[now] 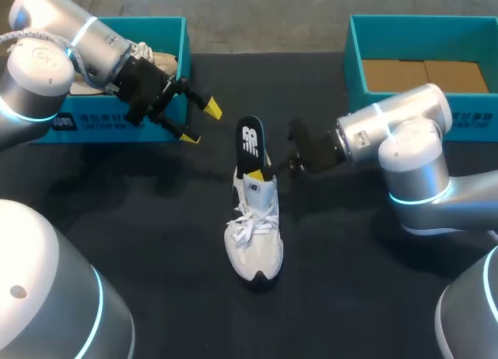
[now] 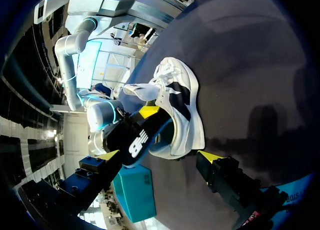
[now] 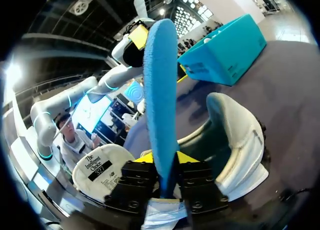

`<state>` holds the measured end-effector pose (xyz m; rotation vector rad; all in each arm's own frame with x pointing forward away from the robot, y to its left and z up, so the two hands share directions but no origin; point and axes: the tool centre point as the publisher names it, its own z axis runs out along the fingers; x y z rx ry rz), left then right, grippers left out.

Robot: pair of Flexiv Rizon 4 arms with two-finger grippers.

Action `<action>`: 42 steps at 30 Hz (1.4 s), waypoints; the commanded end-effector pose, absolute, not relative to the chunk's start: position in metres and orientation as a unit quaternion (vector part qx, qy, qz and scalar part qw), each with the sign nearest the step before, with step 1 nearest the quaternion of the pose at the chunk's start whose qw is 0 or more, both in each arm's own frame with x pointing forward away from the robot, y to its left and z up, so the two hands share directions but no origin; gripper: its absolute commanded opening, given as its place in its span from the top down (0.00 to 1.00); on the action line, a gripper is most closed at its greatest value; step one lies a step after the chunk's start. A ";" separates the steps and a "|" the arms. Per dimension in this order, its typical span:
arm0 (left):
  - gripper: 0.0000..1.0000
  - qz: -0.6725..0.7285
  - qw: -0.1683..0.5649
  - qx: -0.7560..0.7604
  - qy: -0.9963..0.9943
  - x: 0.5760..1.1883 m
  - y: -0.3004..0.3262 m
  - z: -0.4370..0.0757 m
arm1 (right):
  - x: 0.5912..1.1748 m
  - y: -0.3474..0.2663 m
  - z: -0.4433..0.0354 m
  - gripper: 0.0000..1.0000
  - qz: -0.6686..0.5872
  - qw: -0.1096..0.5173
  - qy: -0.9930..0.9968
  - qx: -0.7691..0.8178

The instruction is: Take the shoe out of the shoebox, open the shoe tongue, remove and reinsert the insole, then place the shoe into the shoebox

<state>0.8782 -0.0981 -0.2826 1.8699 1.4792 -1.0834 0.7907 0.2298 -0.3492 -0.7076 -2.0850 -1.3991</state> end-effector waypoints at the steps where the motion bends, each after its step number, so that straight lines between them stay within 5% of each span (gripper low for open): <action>1: 0.00 -0.398 0.259 0.690 0.546 0.877 -0.098 -0.282 | 0.797 0.232 -0.335 0.69 -0.515 0.253 -0.778 -0.256; 11: 0.00 -0.398 0.259 0.690 0.546 0.877 -0.098 -0.282 | 0.816 0.235 -0.324 0.72 -0.508 0.248 -0.790 -0.239; 18: 0.00 -0.398 0.259 0.690 0.546 0.877 -0.098 -0.282 | 0.816 0.236 -0.331 1.00 -0.503 0.253 -0.791 -0.241; 37: 0.00 -0.398 0.259 0.690 0.546 0.877 -0.098 -0.282 | 0.783 0.240 -0.352 1.00 -0.494 0.280 -0.781 -0.261; 38: 0.00 -0.398 0.259 0.690 0.546 0.877 -0.098 -0.282 | 0.783 0.240 -0.352 0.94 -0.493 0.281 -0.781 -0.262; 39: 0.00 -0.398 0.259 0.690 0.546 0.877 -0.098 -0.282 | 0.783 0.239 -0.351 0.71 -0.494 0.278 -0.781 -0.263; 42: 0.00 -0.398 0.259 0.690 0.546 0.877 -0.098 -0.282 | 0.786 0.237 -0.345 0.63 -0.498 0.266 -0.782 -0.262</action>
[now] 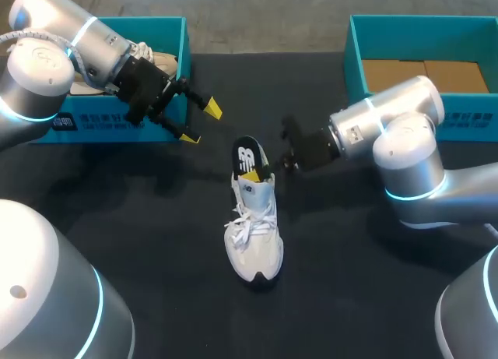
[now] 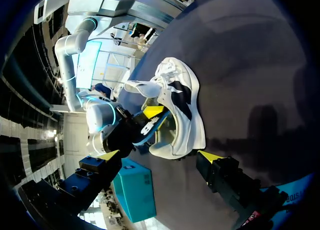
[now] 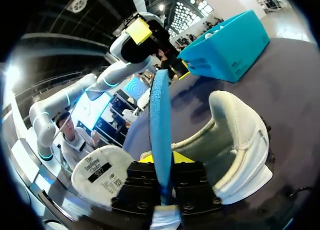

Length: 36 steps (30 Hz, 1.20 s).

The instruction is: Take the shoe out of the shoebox, open the shoe tongue, remove and reinsert the insole, then place the shoe into the shoebox

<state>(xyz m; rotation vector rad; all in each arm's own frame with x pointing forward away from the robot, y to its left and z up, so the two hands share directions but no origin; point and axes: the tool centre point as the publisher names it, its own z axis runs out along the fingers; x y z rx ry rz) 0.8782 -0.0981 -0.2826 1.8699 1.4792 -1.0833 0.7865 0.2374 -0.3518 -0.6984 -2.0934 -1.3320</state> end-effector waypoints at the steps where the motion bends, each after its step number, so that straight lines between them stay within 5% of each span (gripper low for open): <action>1: 0.00 -0.398 0.259 0.690 0.546 0.877 -0.098 -0.282 | 0.787 0.237 -0.343 0.63 -0.499 0.264 -0.782 -0.262; 25: 0.00 -0.398 0.259 0.690 0.546 0.877 -0.098 -0.282 | 0.800 0.223 -0.326 0.65 -0.503 0.237 -0.787 -0.265; 30: 0.00 -0.398 0.259 0.690 0.546 0.877 -0.098 -0.282 | 0.805 0.223 -0.324 0.80 -0.504 0.235 -0.788 -0.264; 31: 0.00 -0.398 0.259 0.690 0.546 0.877 -0.098 -0.282 | 0.807 0.225 -0.323 1.00 -0.504 0.234 -0.789 -0.263; 36: 0.00 -0.398 0.259 0.690 0.546 0.877 -0.098 -0.282 | 0.811 0.230 -0.322 1.00 -0.499 0.242 -0.794 -0.249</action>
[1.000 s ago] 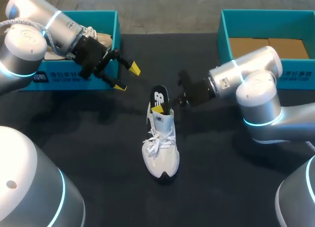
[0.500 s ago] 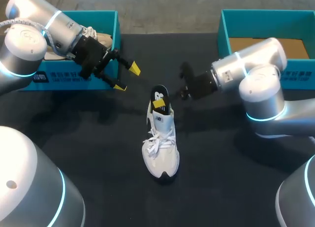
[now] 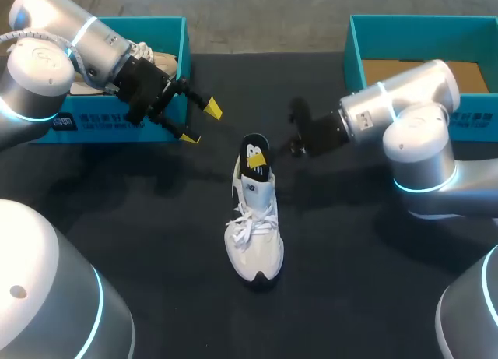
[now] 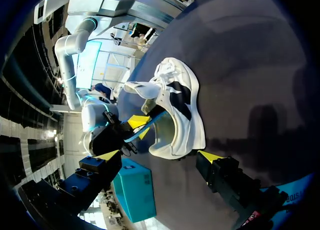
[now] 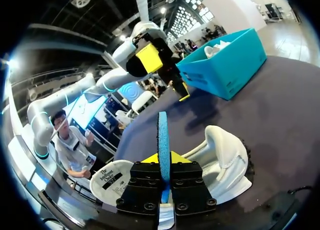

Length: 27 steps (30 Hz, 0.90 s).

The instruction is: Take the shoe out of the shoebox, open the shoe tongue, remove and reinsert the insole, then place the shoe into the shoebox

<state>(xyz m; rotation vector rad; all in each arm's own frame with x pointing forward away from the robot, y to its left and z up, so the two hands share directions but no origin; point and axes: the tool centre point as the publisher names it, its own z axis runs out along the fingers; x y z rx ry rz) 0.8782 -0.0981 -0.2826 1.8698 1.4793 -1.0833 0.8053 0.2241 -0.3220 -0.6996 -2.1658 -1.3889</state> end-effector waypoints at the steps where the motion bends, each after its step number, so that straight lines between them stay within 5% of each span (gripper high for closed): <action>1: 0.00 -0.398 0.259 0.690 0.546 0.877 -0.098 -0.282 | 0.812 0.233 -0.323 1.00 -0.496 0.247 -0.796 -0.244; 27: 0.00 -0.398 0.259 0.690 0.546 0.877 -0.098 -0.282 | 0.783 0.240 -0.349 1.00 -0.456 0.298 -0.803 -0.242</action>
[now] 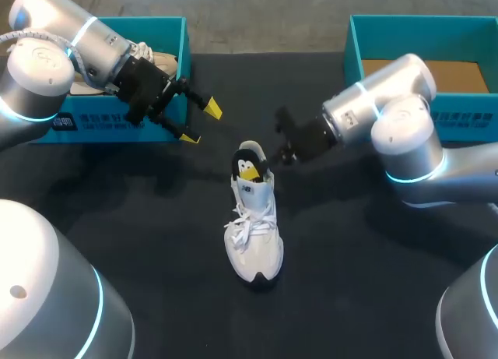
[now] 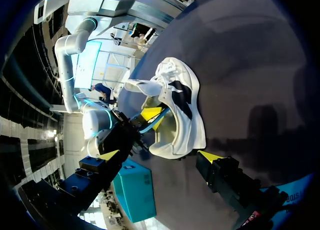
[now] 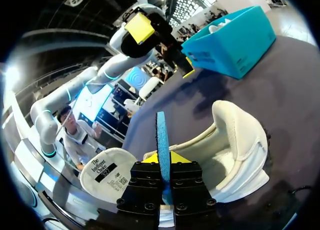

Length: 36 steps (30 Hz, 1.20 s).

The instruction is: Take the shoe out of the shoebox, open the shoe tongue, remove and reinsert the insole, then place the shoe into the shoebox

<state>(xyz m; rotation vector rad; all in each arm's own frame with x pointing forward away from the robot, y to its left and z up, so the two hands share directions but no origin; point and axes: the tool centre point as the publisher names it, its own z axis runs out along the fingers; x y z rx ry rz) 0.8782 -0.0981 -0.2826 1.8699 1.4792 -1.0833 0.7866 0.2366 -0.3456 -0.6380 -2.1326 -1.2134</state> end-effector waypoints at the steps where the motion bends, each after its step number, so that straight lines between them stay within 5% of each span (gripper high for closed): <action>1: 0.00 -0.398 0.259 0.690 0.546 0.877 -0.098 -0.282 | 0.783 0.240 -0.349 1.00 -0.454 0.299 -0.804 -0.242; 3: 0.00 -0.398 0.259 0.690 0.546 0.877 -0.098 -0.282 | 0.784 0.241 -0.348 0.75 -0.453 0.298 -0.805 -0.241; 7: 0.00 -0.398 0.259 0.690 0.546 0.877 -0.098 -0.282 | 0.790 0.240 -0.344 0.58 -0.453 0.290 -0.808 -0.240; 36: 0.00 -0.398 0.259 0.690 0.546 0.877 -0.098 -0.282 | 0.797 0.221 -0.325 0.53 -0.467 0.243 -0.808 -0.265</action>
